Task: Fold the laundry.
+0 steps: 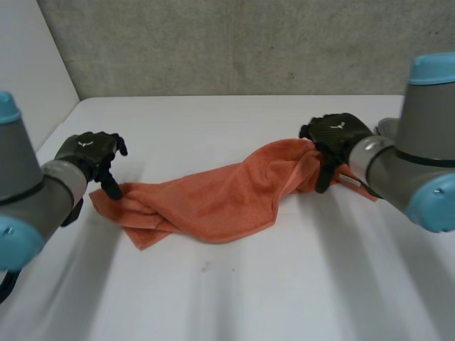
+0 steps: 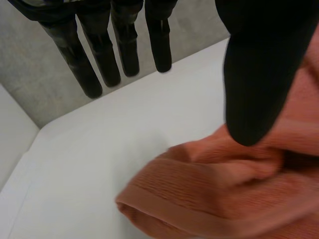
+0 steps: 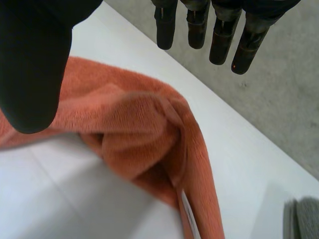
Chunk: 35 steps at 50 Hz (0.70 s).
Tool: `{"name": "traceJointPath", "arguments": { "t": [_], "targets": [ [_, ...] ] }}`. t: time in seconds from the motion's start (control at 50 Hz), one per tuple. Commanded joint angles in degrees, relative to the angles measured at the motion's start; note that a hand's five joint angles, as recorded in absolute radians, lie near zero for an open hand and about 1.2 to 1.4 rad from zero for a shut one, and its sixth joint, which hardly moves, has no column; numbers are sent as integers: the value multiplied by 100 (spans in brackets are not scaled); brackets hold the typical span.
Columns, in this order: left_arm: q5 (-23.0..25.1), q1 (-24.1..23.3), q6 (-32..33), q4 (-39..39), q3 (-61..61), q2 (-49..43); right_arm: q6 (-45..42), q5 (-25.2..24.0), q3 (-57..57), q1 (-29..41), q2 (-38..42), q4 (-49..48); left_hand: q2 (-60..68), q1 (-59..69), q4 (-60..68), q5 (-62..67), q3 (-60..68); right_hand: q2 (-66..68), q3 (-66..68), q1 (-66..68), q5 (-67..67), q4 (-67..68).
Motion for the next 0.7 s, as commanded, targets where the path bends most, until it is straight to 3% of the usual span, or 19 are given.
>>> {"name": "traceJointPath", "arguments": {
  "t": [0.02, 0.1, 0.26, 0.48, 0.6, 0.7],
  "targets": [
    [-3, -565, -17, 59, -889, 605, -73, -424, 825, -566, -455, -97, 1220, 1142, 1210, 1212, 1229, -238, -208, -137, -380, -317],
    [-12, -838, -26, 138, -1021, 509, -90, -548, 1176, -663, -535, -255, 1590, 1513, 1581, 1583, 1600, -238, -208, -137, -380, -317],
    [-144, -839, 18, 384, -828, -414, -99, -592, 1669, -716, -684, -563, 1540, 1462, 1531, 1533, 1550, -238, -208, -137, -380, -317],
    [-381, -724, 202, 666, -564, -907, -187, -601, 2126, -812, -737, -792, 43, -35, 33, 35, 52, -238, -208, -137, -380, -317],
    [-443, -707, 694, 1008, -538, -951, -204, -732, 2310, -821, -737, -906, 278, 200, 268, 270, 287, -238, -208, -137, -380, -317],
    [-504, -698, 932, 1193, -485, -995, -204, -776, 2346, -821, -728, -915, 1236, 1158, 1227, 1229, 1246, -238, -208, -137, -380, -317]
  ]
}}
